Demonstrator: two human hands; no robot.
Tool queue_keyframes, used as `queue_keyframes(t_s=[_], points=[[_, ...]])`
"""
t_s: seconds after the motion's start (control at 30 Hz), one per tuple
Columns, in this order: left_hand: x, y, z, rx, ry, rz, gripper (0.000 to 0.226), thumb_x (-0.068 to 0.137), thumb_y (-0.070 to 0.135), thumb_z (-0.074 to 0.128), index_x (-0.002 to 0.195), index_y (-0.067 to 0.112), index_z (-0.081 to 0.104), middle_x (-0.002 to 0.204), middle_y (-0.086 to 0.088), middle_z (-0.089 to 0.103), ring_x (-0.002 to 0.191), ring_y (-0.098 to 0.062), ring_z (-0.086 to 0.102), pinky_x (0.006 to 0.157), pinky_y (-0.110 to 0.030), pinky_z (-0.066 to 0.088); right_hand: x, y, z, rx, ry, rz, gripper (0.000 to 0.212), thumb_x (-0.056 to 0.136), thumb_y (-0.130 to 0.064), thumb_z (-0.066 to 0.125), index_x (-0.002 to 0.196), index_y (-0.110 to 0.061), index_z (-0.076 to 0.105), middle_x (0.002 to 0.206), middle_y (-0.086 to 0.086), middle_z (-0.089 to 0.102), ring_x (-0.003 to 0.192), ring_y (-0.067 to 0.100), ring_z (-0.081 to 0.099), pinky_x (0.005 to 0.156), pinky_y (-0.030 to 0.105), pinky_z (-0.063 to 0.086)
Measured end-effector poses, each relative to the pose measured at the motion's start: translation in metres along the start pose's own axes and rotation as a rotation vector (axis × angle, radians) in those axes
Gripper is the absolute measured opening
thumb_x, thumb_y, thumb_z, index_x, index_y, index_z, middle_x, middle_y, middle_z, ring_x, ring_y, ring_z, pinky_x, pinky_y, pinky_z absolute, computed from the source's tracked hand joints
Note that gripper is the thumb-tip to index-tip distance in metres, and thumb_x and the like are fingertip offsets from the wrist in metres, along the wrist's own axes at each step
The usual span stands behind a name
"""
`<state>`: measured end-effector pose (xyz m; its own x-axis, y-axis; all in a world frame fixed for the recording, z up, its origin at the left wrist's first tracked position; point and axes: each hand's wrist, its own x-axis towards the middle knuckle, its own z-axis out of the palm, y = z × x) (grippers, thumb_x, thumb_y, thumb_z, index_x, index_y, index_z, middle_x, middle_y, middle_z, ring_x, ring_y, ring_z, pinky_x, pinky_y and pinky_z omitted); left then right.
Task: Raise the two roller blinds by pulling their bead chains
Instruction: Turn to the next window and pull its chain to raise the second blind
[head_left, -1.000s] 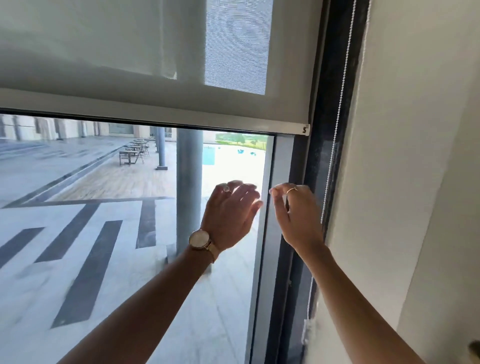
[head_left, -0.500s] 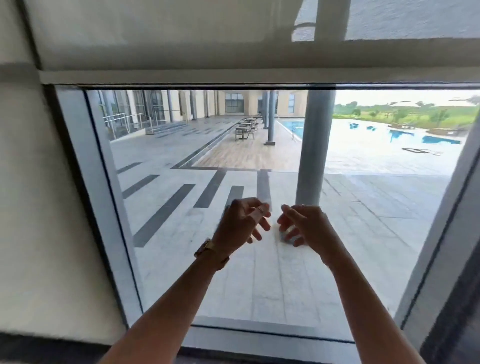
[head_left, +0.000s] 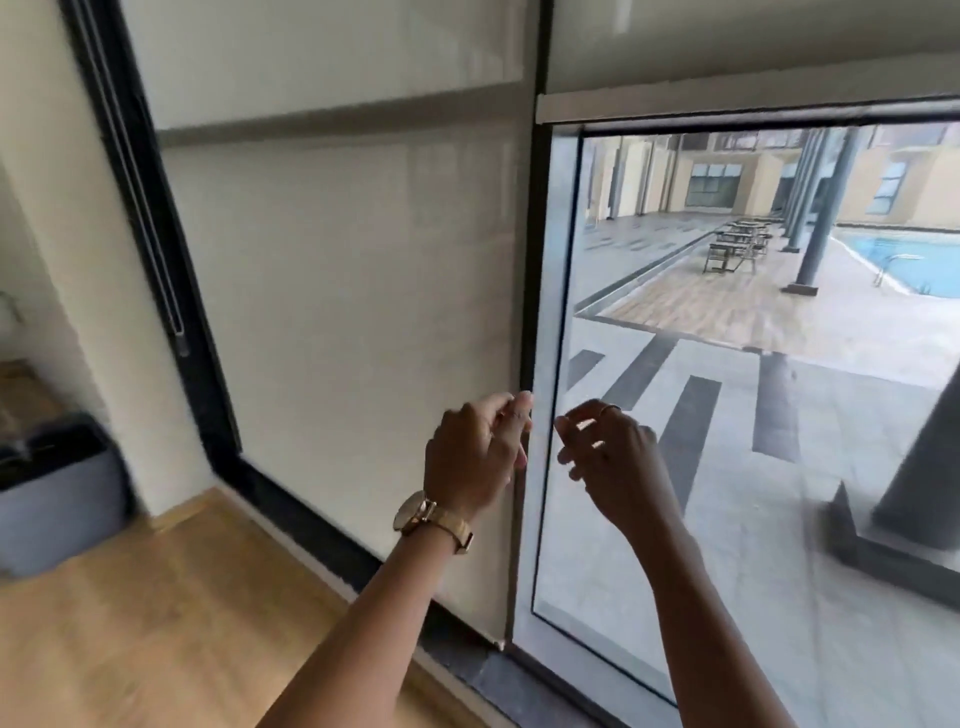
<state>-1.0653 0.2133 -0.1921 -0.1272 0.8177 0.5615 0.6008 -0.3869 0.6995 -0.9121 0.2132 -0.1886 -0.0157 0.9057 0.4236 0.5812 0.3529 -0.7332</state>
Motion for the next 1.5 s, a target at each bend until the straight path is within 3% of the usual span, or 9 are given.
queue_keyframes(t_s=[0.27, 0.47, 0.73, 1.03, 1.13, 1.3, 1.5], points=[[0.146, -0.155, -0.142, 0.123, 0.148, -0.004, 0.044, 0.095, 0.051, 0.039, 0.076, 0.021, 0.064, 0.053, 0.001, 0.067, 0.042, -0.003, 0.059, 0.052, -0.036, 0.056, 0.149, -0.118, 0.211, 0.162, -0.102, -0.131, 0.023, 0.092, -0.039, 0.048, 0.088, -0.022, 0.063, 0.064, -0.006, 0.070, 0.055, 0.012, 0.067, 0.059, 0.044, 0.058], [0.211, -0.284, -0.240, 0.015, 0.148, -0.141, 0.038, 0.092, 0.051, 0.048, 0.075, 0.021, 0.066, 0.050, 0.000, 0.063, 0.040, -0.022, 0.059, 0.045, -0.039, 0.050, 0.228, -0.180, 0.355, 0.201, -0.202, -0.193, 0.024, 0.093, -0.047, 0.046, 0.092, -0.026, 0.058, 0.065, -0.004, 0.071, 0.058, 0.012, 0.068, 0.063, 0.046, 0.058], [0.309, -0.477, -0.355, -0.077, 0.210, -0.161, 0.035, 0.093, 0.041, 0.052, 0.076, 0.015, 0.067, 0.050, 0.001, 0.061, 0.039, -0.014, 0.055, 0.041, -0.023, 0.044, 0.327, -0.241, 0.563, 0.137, -0.240, -0.243, 0.020, 0.091, -0.050, 0.046, 0.091, -0.032, 0.055, 0.063, -0.008, 0.070, 0.057, 0.010, 0.067, 0.067, 0.044, 0.057], [0.457, -0.644, -0.507, 0.018, 0.218, -0.184, 0.018, 0.093, 0.035, 0.054, 0.095, 0.019, 0.061, 0.086, 0.001, 0.066, 0.064, -0.016, 0.066, 0.051, -0.021, 0.049, 0.453, -0.343, 0.761, 0.258, -0.237, -0.223, 0.011, 0.091, -0.043, 0.052, 0.090, -0.033, 0.057, 0.065, -0.005, 0.070, 0.055, 0.010, 0.067, 0.062, 0.042, 0.058], [0.506, -0.696, -0.542, 0.034, 0.285, -0.172, 0.022, 0.092, 0.036, 0.055, 0.097, 0.016, 0.063, 0.092, 0.000, 0.068, 0.078, -0.018, 0.065, 0.065, -0.027, 0.053, 0.494, -0.367, 0.825, 0.270, -0.256, -0.222, 0.011, 0.091, -0.042, 0.052, 0.091, -0.032, 0.057, 0.066, -0.003, 0.071, 0.057, 0.011, 0.068, 0.062, 0.038, 0.057], [0.599, -0.796, -0.590, 0.119, 0.302, -0.135, 0.009, 0.092, 0.031, 0.055, 0.092, 0.024, 0.060, 0.090, 0.012, 0.063, 0.083, -0.001, 0.057, 0.065, -0.012, 0.041, 0.578, -0.399, 0.937, 0.304, -0.266, -0.231, 0.016, 0.093, -0.039, 0.051, 0.096, -0.026, 0.058, 0.072, -0.001, 0.072, 0.061, 0.015, 0.069, 0.058, 0.031, 0.052], [0.728, -0.907, -0.643, 0.183, 0.249, -0.105, 0.012, 0.091, 0.023, 0.057, 0.097, 0.015, 0.063, 0.103, -0.003, 0.069, 0.096, -0.017, 0.062, 0.067, -0.011, 0.042, 0.703, -0.437, 1.066, 0.339, -0.267, -0.233, 0.017, 0.095, -0.035, 0.049, 0.097, -0.021, 0.060, 0.071, -0.004, 0.070, 0.063, 0.011, 0.068, 0.053, 0.018, 0.047]])
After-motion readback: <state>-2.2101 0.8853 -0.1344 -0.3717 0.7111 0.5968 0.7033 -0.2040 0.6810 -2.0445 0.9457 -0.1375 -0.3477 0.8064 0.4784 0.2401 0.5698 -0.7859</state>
